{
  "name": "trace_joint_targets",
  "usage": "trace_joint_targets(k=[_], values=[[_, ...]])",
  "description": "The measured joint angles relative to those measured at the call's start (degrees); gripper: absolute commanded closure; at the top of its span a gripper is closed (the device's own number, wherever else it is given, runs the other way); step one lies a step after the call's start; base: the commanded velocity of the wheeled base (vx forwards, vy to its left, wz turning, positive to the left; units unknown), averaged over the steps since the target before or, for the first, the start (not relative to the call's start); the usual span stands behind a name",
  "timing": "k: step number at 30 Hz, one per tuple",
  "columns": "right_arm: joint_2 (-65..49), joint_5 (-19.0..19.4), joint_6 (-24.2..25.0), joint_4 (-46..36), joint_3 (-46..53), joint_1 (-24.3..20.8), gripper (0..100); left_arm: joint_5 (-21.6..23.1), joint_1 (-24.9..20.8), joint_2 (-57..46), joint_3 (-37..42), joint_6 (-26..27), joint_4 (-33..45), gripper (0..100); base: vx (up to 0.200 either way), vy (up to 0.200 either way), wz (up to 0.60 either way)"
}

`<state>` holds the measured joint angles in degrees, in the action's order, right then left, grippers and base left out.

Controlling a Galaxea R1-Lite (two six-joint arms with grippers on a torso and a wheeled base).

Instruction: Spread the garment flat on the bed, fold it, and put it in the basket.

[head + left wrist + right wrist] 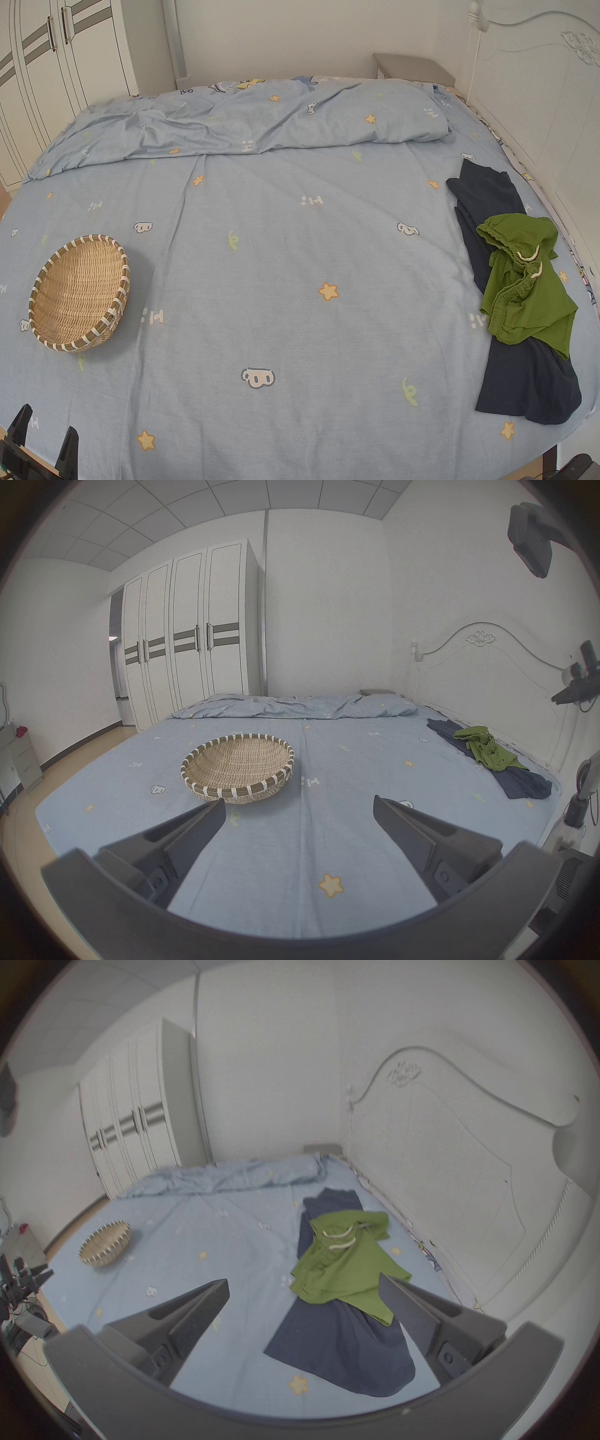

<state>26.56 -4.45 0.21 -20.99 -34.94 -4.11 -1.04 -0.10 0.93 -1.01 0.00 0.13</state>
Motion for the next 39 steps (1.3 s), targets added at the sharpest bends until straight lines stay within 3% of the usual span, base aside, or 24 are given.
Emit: trace_joint_targets(k=[7,19,25,39], values=[[19.3,-6.08,-1.51,3.07,-3.49,0.28,0,0.0,0.0,0.0,0.0,0.0,0.02,0,0.0,0.0,0.0],[49.96,-17.63,-2.15,19.74,-8.44,0.3,0,0.0,0.0,0.0,0.0,0.0,0.05,0,0.0,0.0,0.0],[60.23,-19.93,-2.08,25.55,-12.96,0.5,0,0.0,0.0,0.0,0.0,0.0,0.05,0,0.0,0.0,0.0],[71.58,-22.94,-2.23,26.43,-18.53,0.41,0,0.02,-0.01,0.0,0.0,0.0,0.05,0,0.0,0.0,0.0]])
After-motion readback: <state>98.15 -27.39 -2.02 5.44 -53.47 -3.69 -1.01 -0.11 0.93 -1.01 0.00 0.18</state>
